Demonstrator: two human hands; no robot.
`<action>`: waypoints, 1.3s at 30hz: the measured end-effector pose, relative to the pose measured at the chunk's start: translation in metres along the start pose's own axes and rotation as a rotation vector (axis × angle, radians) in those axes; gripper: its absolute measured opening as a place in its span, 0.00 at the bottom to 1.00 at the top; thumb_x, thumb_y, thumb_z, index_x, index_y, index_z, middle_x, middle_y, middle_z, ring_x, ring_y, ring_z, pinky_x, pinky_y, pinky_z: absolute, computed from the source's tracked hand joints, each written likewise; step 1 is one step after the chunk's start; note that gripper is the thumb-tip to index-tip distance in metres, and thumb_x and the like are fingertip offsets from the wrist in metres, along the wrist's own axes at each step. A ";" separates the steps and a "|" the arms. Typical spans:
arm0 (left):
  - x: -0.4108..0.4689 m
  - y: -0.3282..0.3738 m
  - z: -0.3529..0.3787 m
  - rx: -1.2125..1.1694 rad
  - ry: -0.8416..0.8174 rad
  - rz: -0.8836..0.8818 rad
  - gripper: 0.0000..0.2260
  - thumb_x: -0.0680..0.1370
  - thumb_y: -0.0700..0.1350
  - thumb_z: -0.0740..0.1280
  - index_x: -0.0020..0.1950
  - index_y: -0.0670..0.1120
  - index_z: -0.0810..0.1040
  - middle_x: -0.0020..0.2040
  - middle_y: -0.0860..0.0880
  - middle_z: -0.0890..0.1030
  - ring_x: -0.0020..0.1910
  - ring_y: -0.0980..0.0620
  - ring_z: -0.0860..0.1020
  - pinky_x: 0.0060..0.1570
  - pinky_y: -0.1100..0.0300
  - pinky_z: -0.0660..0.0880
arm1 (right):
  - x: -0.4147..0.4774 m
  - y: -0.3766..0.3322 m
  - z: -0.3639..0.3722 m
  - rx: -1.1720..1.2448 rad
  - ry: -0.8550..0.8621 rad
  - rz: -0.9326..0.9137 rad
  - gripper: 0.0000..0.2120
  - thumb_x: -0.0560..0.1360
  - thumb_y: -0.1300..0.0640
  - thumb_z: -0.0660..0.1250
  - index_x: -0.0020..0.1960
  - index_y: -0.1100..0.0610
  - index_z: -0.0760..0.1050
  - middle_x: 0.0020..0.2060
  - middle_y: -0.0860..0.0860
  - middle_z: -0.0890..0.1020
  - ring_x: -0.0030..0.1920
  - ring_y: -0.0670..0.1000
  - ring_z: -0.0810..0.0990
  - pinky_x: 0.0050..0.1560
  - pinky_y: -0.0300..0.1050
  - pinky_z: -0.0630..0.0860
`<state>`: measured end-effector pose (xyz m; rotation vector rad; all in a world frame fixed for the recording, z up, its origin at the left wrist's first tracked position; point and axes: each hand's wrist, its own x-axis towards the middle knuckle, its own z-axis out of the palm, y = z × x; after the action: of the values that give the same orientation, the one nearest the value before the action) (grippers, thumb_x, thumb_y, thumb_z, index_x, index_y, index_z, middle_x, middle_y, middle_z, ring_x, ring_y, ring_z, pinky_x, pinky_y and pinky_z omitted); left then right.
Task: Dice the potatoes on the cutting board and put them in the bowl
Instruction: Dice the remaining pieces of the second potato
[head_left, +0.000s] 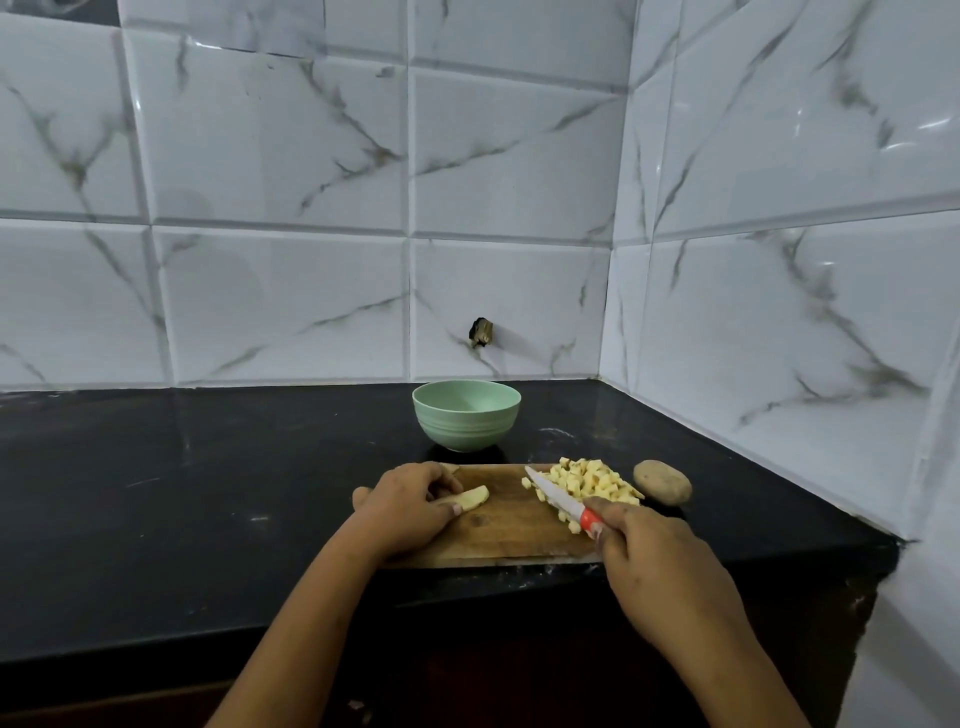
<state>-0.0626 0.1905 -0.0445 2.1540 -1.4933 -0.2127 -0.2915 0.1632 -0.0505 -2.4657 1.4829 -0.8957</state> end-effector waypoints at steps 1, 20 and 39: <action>-0.001 0.000 0.000 -0.002 0.001 0.001 0.08 0.78 0.53 0.64 0.57 0.61 0.75 0.53 0.58 0.73 0.53 0.58 0.68 0.52 0.55 0.59 | 0.001 0.000 -0.001 -0.012 0.027 0.002 0.18 0.82 0.49 0.52 0.71 0.39 0.66 0.48 0.43 0.79 0.39 0.42 0.76 0.36 0.37 0.73; -0.009 0.029 0.012 0.042 -0.014 0.016 0.11 0.79 0.50 0.62 0.58 0.64 0.77 0.65 0.59 0.72 0.65 0.54 0.68 0.62 0.47 0.61 | 0.001 0.005 0.002 0.009 0.041 0.000 0.17 0.82 0.51 0.53 0.70 0.43 0.69 0.50 0.44 0.80 0.39 0.43 0.75 0.38 0.36 0.74; -0.021 0.034 0.031 0.165 0.169 0.031 0.26 0.72 0.70 0.59 0.66 0.61 0.71 0.67 0.60 0.71 0.69 0.54 0.61 0.67 0.49 0.55 | 0.004 0.018 0.006 0.190 -0.052 0.063 0.17 0.81 0.50 0.57 0.70 0.42 0.69 0.48 0.44 0.78 0.37 0.42 0.75 0.35 0.35 0.70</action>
<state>-0.1118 0.1905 -0.0579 2.2128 -1.4906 0.1054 -0.3004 0.1495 -0.0603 -2.2761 1.3816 -0.9086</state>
